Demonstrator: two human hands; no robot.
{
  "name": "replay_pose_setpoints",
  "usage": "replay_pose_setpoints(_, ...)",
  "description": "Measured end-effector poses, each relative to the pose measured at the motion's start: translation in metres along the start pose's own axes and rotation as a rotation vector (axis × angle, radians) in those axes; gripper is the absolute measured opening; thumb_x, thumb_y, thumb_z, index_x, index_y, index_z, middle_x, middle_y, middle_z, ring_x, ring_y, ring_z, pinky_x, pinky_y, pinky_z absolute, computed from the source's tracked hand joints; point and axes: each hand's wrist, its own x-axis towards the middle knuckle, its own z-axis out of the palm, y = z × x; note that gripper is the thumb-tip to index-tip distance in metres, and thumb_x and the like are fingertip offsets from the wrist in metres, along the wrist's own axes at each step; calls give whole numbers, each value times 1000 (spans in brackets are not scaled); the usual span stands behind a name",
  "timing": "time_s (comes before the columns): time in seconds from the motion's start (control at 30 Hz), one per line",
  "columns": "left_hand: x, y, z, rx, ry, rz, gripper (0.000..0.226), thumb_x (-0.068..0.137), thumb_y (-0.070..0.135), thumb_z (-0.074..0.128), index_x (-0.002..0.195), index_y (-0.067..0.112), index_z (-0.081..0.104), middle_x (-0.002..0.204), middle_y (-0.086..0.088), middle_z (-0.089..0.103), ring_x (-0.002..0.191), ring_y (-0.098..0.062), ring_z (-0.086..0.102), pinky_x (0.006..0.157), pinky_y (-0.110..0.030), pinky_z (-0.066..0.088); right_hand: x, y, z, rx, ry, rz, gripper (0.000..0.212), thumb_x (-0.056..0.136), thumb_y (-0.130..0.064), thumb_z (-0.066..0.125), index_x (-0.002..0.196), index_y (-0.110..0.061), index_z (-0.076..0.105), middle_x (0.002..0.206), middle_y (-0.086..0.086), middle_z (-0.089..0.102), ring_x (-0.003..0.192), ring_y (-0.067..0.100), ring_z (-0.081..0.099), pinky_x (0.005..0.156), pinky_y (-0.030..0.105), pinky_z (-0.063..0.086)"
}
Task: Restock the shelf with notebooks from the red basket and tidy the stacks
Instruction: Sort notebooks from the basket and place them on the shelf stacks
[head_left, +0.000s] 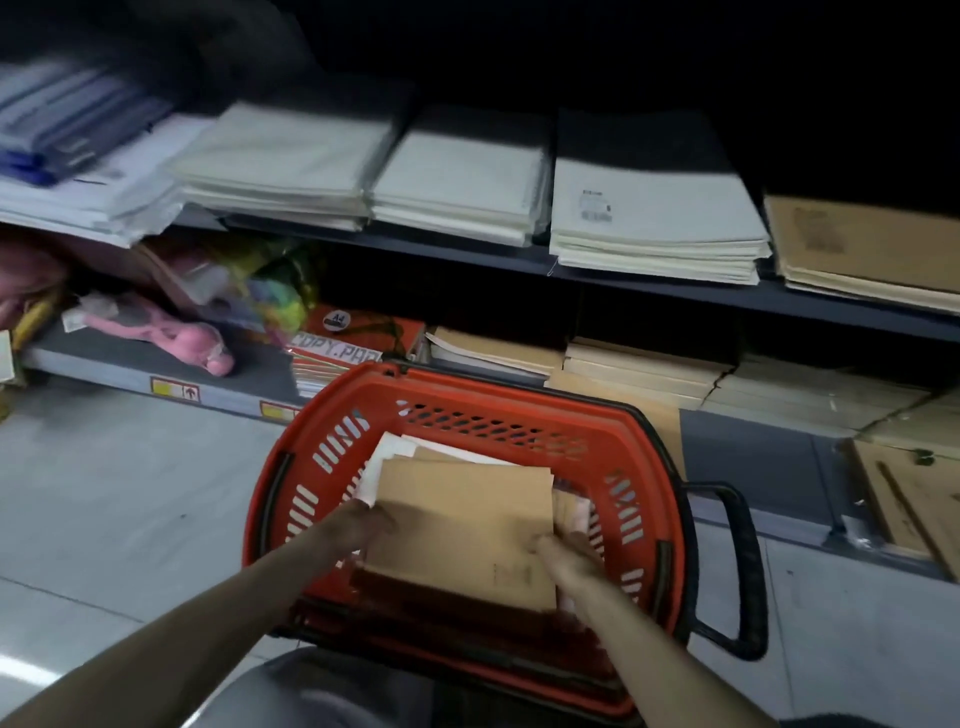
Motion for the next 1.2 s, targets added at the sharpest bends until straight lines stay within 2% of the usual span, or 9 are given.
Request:
replay_pose_setpoints(0.07,-17,10,13,-1,31,53,9,94,7,66,99,1,72,88,-8,67,81,-19,58,60,-29,43,3,4,11,82,28,3,51,80,-37,69,126,-15,67,129,4,66,116,26,63,99,39,56)
replay_pose_setpoints(0.27,-10,-3,1,-63,76,88,42,72,27,80,109,7,75,118,-9,69,114,-30,60,84,-41,53,-4,4,30,-67,73,27,53,95,-41,57,142,-16,53,150,11,37,140,32,37,118,41,36)
replay_pose_setpoints(0.4,-18,1,-6,2,153,228,53,70,32,76,118,12,71,120,-7,70,119,-32,60,107,-52,49,0,11,34,16,100,-40,28,83,-47,61,104,-30,58,133,6,60,126,28,55,107,44,49)
replay_pose_setpoints(0.47,-33,15,-7,-40,138,308,61,72,32,72,128,11,65,125,-8,67,123,-32,58,112,-53,44,5,12,33,74,127,-74,41,66,-62,61,96,-35,55,128,2,64,123,28,58,104,46,51)
replay_pose_setpoints(0.6,-66,47,-12,-24,53,368,47,94,30,69,137,23,51,127,-3,63,121,-29,59,108,-56,47,13,5,23,155,132,-157,77,61,-77,57,127,-39,54,149,-7,53,135,24,53,109,44,49)
replay_pose_setpoints(0.73,-111,77,-17,-151,-86,454,25,104,25,59,123,39,51,117,1,61,102,-18,65,72,-30,63,-60,-40,-15,246,204,-290,47,85,-57,66,114,-29,42,109,0,67,97,24,65,96,42,52)
replay_pose_setpoints(0.87,-156,103,-20,-169,-41,595,36,105,27,58,138,38,51,128,-7,64,112,-31,67,85,-46,63,-111,-63,-56,365,182,-410,47,90,-27,77,121,-27,42,104,-3,69,90,16,67,87,43,57)
replay_pose_setpoints(1.0,-201,141,-11,-211,91,656,20,105,20,56,121,30,65,111,-12,72,99,-33,71,83,-48,60,-152,-82,-109,595,13,-464,73,82,4,81,134,-28,43,109,4,73,101,27,71,93,52,59)
replay_pose_setpoints(1.2,-252,196,22,-262,108,770,29,103,34,61,131,37,64,115,1,77,106,-27,74,94,-52,59,-201,-83,-184,695,-271,-562,34,95,-32,73,126,-18,70,117,13,77,111,34,73,97,58,57)
